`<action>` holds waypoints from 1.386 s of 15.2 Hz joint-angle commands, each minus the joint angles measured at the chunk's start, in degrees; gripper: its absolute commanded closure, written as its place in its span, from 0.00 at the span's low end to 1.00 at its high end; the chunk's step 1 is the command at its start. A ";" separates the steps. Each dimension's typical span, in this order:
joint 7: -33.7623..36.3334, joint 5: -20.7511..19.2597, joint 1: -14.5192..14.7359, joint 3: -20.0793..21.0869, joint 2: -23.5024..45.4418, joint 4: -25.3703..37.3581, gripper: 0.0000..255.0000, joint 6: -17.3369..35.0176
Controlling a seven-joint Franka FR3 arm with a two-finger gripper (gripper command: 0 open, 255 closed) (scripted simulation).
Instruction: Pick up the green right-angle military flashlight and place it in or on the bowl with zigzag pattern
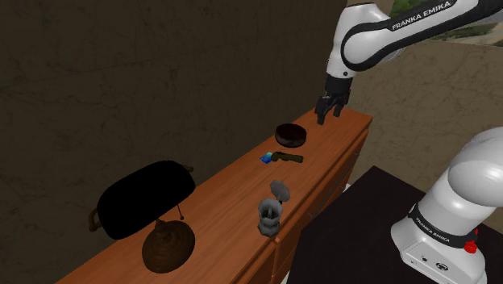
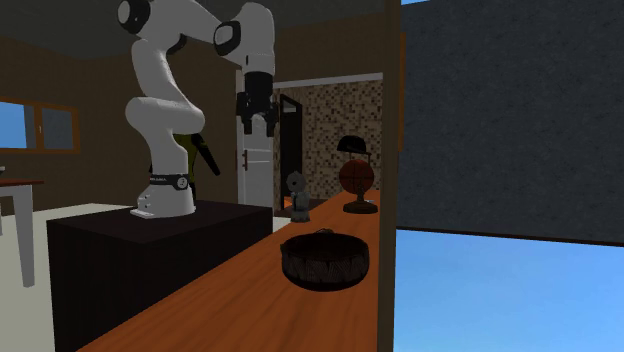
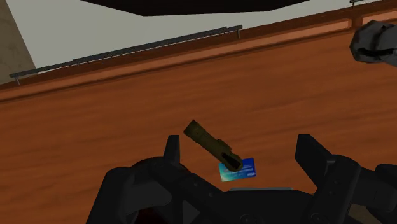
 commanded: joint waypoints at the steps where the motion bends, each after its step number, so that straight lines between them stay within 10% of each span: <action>1: 0.42 -0.78 -0.85 -0.15 4.35 -0.28 0.00 5.39; 13: 6.23 -7.60 -4.91 -1.72 31.27 6.71 0.00 28.88; 21: 7.30 -9.05 -4.86 -2.35 37.51 7.22 0.00 34.62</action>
